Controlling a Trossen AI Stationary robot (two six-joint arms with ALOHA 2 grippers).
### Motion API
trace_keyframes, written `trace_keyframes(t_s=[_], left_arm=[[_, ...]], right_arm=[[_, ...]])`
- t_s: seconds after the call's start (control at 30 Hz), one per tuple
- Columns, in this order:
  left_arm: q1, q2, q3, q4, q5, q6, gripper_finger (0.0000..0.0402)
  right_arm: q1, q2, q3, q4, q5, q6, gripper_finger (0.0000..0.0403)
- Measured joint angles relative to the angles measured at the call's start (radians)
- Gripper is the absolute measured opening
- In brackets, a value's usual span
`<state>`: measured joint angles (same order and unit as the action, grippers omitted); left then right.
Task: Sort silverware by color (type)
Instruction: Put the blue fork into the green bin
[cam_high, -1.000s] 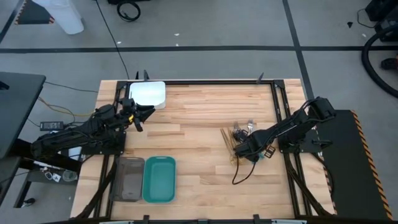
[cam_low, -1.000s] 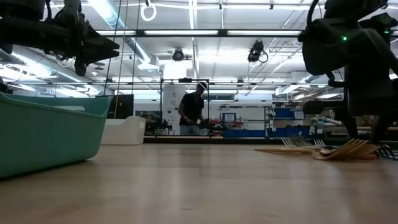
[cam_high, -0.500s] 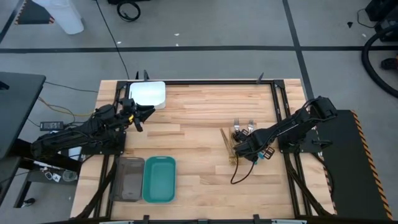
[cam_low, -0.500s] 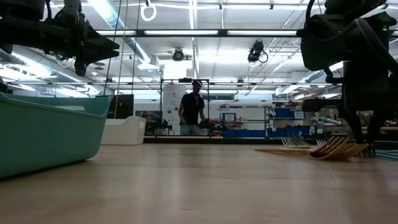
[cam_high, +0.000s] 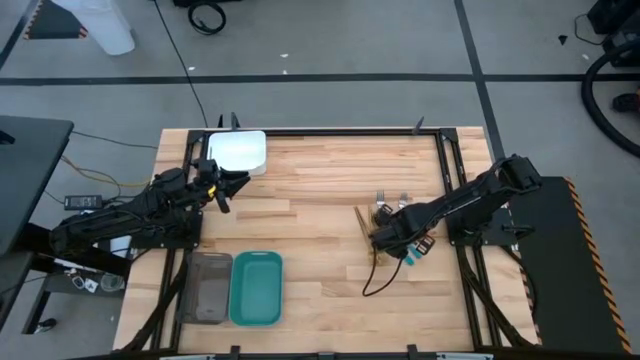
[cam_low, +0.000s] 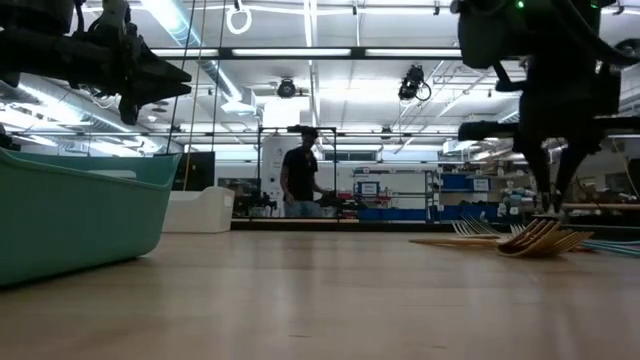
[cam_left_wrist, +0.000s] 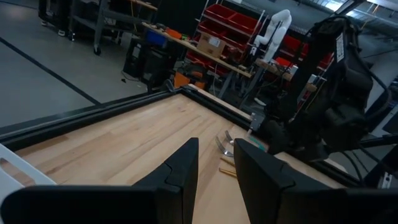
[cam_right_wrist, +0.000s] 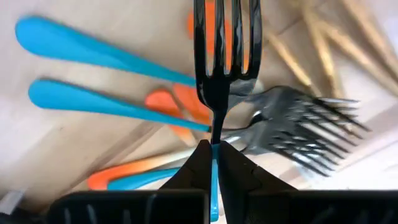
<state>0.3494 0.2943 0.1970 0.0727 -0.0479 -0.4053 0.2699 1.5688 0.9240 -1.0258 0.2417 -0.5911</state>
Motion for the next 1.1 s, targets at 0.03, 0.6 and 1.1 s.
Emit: trace_keyframes(t_s=[0.03, 0.6, 1.1], left_arm=[[0.0, 0.0, 0.0, 0.0, 0.0, 0.0, 0.011], [0.0, 0.003, 0.0, -0.002, 0.0, 0.022, 0.011], [-0.04, 0.224, 0.0, 0.143, -0.001, 0.103, 0.011]], right_arm=[[-0.006, 0.0, 0.012, 0.002, 0.0, 0.008, 0.0019], [-0.114, 0.0, 0.151, 0.132, -0.021, 0.196, 0.0019], [-0.221, 0.0, 0.251, 0.204, -0.098, 0.42, 0.0019]])
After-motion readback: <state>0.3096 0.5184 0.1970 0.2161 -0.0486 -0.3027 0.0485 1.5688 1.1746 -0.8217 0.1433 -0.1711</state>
